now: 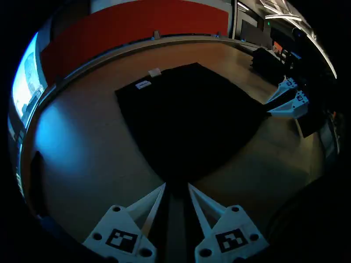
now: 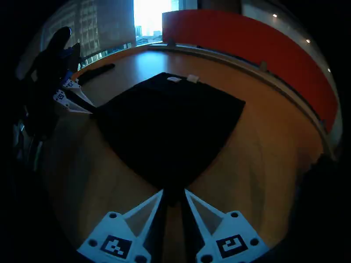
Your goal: Fold towel
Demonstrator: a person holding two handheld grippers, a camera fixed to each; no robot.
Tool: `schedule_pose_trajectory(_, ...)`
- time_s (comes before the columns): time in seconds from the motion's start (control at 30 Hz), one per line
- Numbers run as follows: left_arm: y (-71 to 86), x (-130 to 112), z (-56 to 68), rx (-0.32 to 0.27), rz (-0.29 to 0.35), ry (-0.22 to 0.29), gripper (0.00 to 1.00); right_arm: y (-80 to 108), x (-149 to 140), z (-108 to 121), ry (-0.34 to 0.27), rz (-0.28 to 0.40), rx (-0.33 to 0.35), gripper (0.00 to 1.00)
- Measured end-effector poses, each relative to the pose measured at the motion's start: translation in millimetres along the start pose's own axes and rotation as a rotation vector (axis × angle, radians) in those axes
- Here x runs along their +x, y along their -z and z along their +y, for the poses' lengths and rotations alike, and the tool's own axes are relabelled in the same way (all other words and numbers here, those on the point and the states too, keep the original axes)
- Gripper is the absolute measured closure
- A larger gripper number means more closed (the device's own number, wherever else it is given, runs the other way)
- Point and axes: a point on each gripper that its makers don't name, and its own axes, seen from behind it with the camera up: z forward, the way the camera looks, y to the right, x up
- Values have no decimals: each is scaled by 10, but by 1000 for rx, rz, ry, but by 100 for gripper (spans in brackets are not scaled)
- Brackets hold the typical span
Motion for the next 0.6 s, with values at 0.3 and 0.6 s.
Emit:
schedule_pose_trajectory(0.3,25,10,41,-6,-15,14,89,70,49,-29,4,15,-6,82)
schedule_pose_trajectory(0.6,247,155,70,3,16,23,89,324,232,-44,-3,57,-10,82)
